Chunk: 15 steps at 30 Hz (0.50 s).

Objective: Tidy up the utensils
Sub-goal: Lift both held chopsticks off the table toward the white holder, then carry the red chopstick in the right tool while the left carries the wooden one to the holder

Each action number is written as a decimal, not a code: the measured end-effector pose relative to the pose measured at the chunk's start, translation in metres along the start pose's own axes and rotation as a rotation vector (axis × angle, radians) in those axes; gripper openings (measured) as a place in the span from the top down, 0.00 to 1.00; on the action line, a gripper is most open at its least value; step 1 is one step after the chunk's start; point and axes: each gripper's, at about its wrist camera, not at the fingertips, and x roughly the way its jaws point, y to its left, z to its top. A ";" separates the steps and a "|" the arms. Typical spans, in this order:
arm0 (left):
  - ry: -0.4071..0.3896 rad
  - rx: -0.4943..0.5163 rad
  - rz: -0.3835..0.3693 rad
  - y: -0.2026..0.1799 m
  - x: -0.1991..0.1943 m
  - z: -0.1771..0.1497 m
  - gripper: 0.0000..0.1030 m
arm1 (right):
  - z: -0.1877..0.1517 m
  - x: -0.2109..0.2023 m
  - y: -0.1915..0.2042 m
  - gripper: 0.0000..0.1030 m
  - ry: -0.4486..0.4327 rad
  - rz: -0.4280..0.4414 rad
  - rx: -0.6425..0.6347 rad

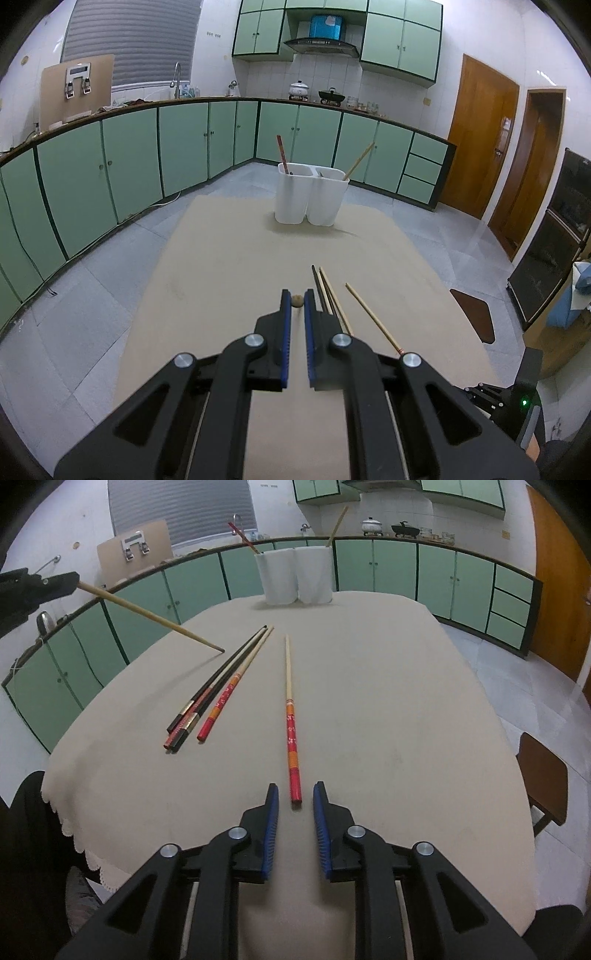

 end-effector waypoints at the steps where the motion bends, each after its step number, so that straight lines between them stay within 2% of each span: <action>1: 0.001 -0.001 0.001 0.001 0.000 0.000 0.94 | 0.001 0.001 0.000 0.81 0.002 0.001 0.000; 3: 0.003 -0.005 0.003 0.001 -0.001 0.001 0.94 | 0.001 0.001 -0.001 0.86 0.007 -0.001 0.009; 4: 0.003 -0.006 0.004 0.002 -0.002 0.001 0.94 | 0.000 0.001 -0.003 0.93 0.011 -0.003 0.015; 9: 0.003 -0.014 0.003 0.005 -0.005 0.005 0.94 | 0.009 -0.017 -0.005 0.95 0.013 0.008 0.036; 15: -0.008 -0.012 -0.010 0.008 -0.016 0.014 0.94 | 0.066 -0.088 0.001 0.95 -0.090 0.024 0.025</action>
